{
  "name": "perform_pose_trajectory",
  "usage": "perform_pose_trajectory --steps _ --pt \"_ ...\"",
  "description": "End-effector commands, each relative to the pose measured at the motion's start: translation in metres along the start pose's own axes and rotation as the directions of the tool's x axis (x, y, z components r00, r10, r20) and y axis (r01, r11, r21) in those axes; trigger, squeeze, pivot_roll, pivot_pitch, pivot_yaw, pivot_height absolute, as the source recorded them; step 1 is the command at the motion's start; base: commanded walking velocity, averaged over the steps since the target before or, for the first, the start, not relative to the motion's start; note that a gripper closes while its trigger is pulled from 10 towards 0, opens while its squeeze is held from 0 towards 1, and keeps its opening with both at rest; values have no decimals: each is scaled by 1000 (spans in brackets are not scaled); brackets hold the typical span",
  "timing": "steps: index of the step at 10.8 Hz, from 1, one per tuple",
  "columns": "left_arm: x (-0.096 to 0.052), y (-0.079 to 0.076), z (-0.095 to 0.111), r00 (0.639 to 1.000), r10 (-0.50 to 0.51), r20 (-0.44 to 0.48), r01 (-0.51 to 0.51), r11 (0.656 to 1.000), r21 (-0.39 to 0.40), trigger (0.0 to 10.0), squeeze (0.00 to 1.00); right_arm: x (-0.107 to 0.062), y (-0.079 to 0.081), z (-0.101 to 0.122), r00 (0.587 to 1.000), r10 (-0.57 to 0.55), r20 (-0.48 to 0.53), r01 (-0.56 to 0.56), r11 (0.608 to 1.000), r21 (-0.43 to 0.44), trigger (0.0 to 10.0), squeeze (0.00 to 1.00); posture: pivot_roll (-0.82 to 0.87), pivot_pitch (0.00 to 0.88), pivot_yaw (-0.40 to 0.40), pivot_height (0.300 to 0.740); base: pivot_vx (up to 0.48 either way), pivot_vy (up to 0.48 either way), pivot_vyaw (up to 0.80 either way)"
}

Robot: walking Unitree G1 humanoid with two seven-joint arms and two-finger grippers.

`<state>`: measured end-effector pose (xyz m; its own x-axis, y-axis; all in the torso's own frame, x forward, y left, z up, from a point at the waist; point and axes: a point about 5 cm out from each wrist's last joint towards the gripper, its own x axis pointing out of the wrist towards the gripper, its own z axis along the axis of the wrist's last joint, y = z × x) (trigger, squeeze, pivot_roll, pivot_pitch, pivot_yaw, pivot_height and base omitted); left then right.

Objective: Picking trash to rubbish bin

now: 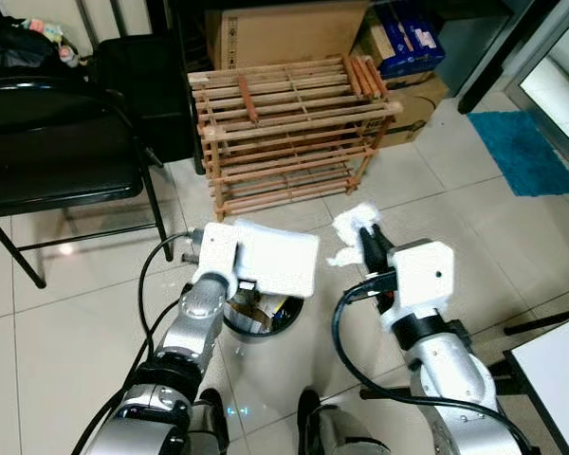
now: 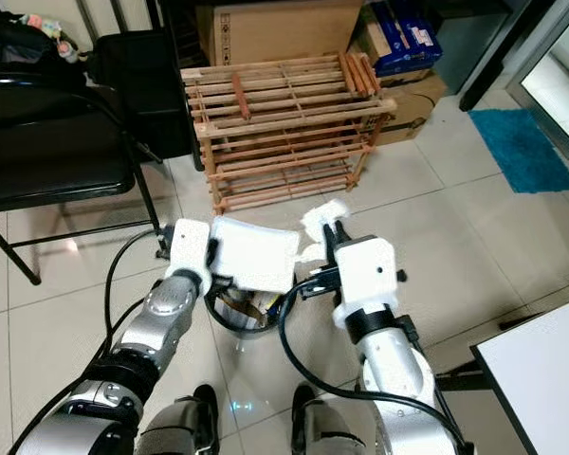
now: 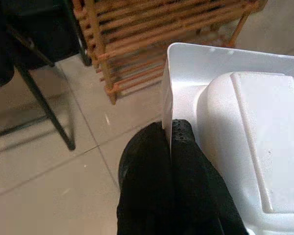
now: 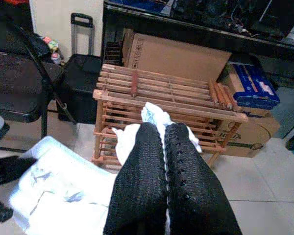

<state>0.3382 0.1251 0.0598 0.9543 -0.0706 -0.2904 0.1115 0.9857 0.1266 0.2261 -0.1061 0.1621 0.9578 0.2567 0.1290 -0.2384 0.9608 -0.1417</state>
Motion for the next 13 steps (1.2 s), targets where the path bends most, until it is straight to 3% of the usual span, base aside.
perform_pose_trajectory --steps 1,6,10,13 --pt "-3 -5 -14 999 -2 -40 2 1000 0 0 0 -4 1 -4 1000 9 -30 -8 1000 7 10000 0 8 287 -115 740 0 0 0" --pt "-6 -8 -38 991 17 -133 -11 999 42 0 0 -19 1 0 998 19 -63 -18 1000 10 10000 0 -74 311 -141 740 0 0 0" --pt "2 11 -20 991 122 -55 -120 992 37 0 0 -38 -3 7 996 -5 -93 4 1000 -14 10000 0 -124 338 -160 740 0 0 0" --pt "5 10 -9 993 116 -19 -115 993 16 0 0 -38 -7 9 995 -26 -95 25 1000 -16 10000 0 -123 346 -160 740 0 0 0"
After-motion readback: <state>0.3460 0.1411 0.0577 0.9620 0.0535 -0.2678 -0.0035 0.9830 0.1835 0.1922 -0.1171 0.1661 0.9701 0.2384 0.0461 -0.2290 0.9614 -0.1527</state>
